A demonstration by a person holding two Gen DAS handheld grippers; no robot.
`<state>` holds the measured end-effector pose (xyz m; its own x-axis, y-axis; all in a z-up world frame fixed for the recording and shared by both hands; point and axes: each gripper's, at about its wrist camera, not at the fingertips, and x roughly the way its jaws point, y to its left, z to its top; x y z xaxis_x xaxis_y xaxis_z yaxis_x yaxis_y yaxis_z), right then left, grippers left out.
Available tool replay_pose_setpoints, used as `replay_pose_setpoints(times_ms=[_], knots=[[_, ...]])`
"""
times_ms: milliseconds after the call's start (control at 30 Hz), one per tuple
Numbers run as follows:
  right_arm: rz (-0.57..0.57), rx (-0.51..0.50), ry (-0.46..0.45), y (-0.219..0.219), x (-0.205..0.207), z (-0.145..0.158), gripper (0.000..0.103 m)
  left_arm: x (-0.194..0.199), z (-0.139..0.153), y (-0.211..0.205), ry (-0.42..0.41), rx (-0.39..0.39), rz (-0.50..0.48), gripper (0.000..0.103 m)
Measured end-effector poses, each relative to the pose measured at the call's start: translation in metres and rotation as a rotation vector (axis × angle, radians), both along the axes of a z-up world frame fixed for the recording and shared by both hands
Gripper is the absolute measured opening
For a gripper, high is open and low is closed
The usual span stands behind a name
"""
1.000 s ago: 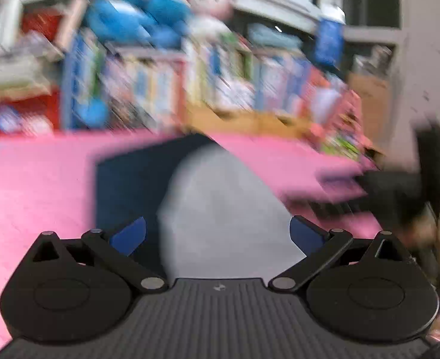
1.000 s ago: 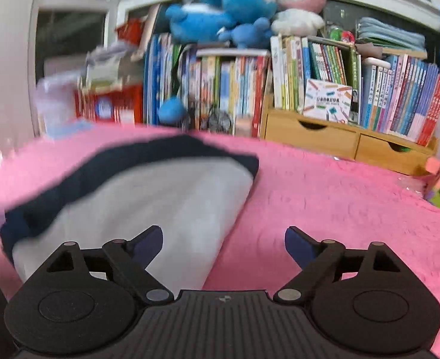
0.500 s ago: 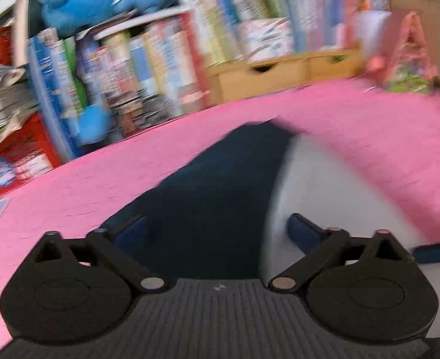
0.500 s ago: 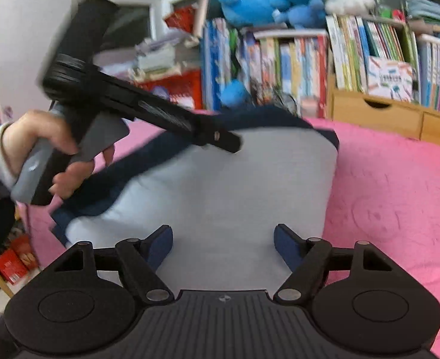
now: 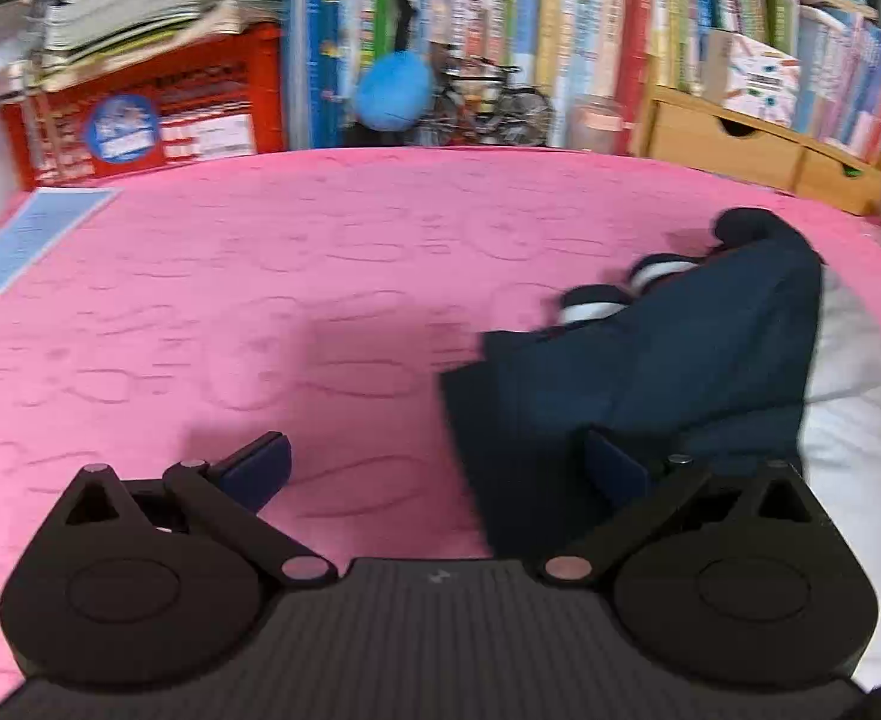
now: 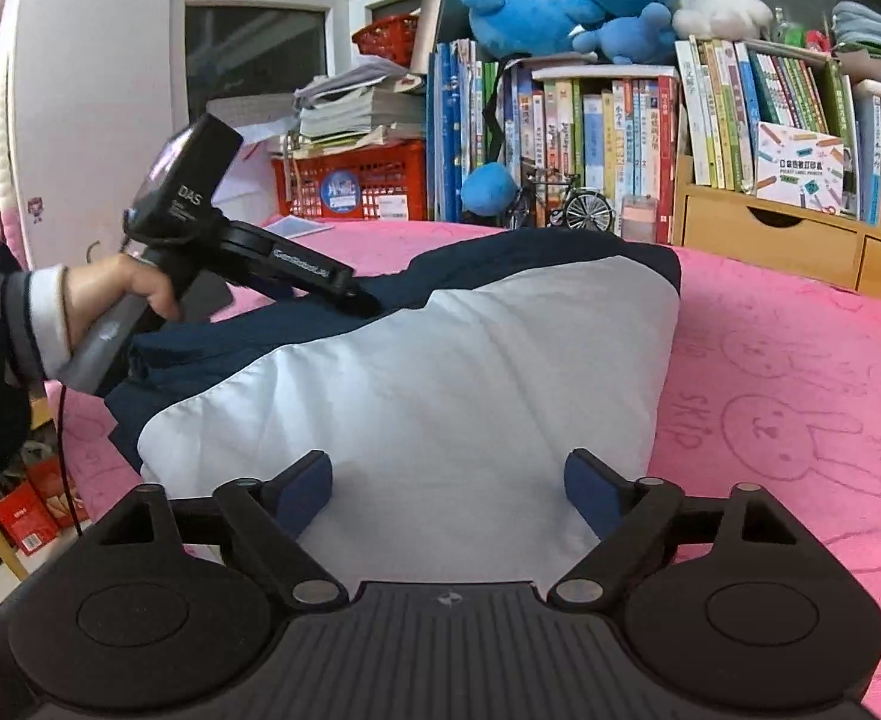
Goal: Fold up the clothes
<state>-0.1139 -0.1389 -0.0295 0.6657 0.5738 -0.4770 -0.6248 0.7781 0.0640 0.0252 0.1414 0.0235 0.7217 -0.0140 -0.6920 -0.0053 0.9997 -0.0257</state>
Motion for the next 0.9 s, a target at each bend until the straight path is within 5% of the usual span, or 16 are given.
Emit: replay_pose_setpoints(times_ms=[100,233,333,500,700,900], knots=[[-0.014,-0.025,-0.009,0.002,-0.004,0.001,0.096,-0.012,0.012,0.023,0.030,-0.151,0.009,0.103],[-0.093,-0.025,-0.010,-0.015,-0.011,0.008,0.103,-0.030,0.013,0.061,0.078,-0.527,-0.030,0.103],[-0.157,0.035,0.017,-0.040,-0.007,0.016,0.103,-0.024,0.003,0.081,0.095,-0.712,-0.024,0.103],[-0.319,0.258,0.188,-0.097,0.020,0.029,0.103,-0.006,-0.003,0.074,0.088,-0.750,-0.037,0.103],[-0.299,0.518,0.300,-0.139,0.015,0.029,0.103,-0.012,-0.004,0.065,0.137,-0.776,-0.108,0.103],[-0.096,0.150,0.022,-0.043,-0.044,0.040,0.103,-0.039,-0.007,0.077,0.146,-0.804,-0.147,0.103]])
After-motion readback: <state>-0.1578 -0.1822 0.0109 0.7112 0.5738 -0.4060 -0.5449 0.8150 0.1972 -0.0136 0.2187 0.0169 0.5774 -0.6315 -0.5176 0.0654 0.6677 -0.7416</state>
